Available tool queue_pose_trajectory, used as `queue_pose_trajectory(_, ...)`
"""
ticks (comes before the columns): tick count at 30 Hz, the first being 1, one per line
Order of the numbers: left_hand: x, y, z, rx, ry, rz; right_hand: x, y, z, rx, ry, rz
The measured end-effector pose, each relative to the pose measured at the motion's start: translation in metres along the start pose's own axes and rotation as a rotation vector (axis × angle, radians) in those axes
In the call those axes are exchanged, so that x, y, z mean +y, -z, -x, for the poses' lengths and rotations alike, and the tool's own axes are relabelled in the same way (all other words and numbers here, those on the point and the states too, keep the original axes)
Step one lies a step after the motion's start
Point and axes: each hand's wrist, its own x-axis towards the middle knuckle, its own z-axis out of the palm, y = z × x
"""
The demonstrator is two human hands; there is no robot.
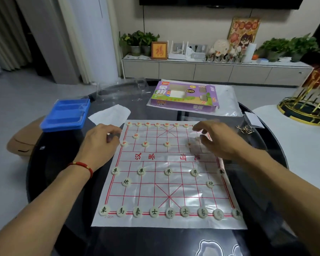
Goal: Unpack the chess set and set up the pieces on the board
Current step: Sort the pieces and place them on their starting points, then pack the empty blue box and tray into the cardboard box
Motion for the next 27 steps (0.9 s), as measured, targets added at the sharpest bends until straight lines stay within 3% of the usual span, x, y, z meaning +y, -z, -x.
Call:
queue_pose_trajectory(4,0.013,0.001,0.015,0.009,0.003,0.008,-0.020,-0.008,-0.012,0.013,0.045,-0.036)
queue_pose_trajectory(9,0.014,-0.003,-0.027,-0.006,0.063,-0.094,-0.014,-0.014,-0.041,0.070,0.033,-0.017)
queue_pose_trajectory(14,0.037,-0.018,-0.080,-0.101,0.053,-0.162,0.017,-0.013,-0.085,0.171,-0.155,-0.060)
queue_pose_trajectory(21,0.089,-0.062,-0.130,-0.162,0.004,-0.127,0.070,-0.016,-0.118,0.159,-0.531,-0.125)
queue_pose_trajectory(24,0.102,-0.080,-0.135,-0.142,-0.023,-0.121,0.081,-0.020,-0.117,0.141,-0.566,-0.127)
queue_pose_trajectory(27,0.097,-0.088,-0.126,-0.135,-0.073,-0.139,0.072,-0.019,-0.119,0.179,-0.473,-0.080)
